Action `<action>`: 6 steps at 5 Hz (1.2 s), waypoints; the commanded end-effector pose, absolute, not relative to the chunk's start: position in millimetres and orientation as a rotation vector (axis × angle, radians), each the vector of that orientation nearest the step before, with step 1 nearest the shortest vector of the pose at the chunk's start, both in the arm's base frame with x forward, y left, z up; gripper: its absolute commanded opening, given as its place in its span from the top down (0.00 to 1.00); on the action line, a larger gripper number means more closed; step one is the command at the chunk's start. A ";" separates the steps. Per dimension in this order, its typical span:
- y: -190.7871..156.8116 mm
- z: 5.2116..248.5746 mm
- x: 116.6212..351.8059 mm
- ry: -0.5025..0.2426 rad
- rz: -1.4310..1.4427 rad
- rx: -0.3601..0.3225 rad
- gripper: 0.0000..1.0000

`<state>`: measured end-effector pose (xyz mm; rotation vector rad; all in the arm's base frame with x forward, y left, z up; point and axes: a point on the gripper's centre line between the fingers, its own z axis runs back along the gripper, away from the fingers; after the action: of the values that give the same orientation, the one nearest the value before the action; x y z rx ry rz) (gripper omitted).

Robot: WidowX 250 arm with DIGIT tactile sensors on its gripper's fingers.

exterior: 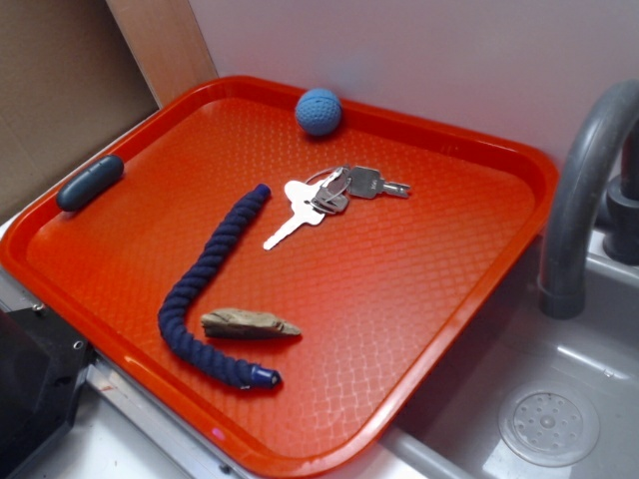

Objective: Grab the blue ball.

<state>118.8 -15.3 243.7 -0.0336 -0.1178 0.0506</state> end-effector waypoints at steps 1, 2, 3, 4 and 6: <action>-15.3 243.7 118.8 -0.118 0.051 -0.034 0.00; -13.0 224.2 168.8 -0.212 0.056 -0.005 0.00; -3.2 202.4 219.9 -0.277 0.032 0.029 0.00; 9.2 166.8 264.3 -0.279 -0.007 0.087 0.00; 9.2 166.8 264.3 -0.279 -0.007 0.087 0.00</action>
<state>260.4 3.5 155.7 0.0798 -0.2426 -0.0260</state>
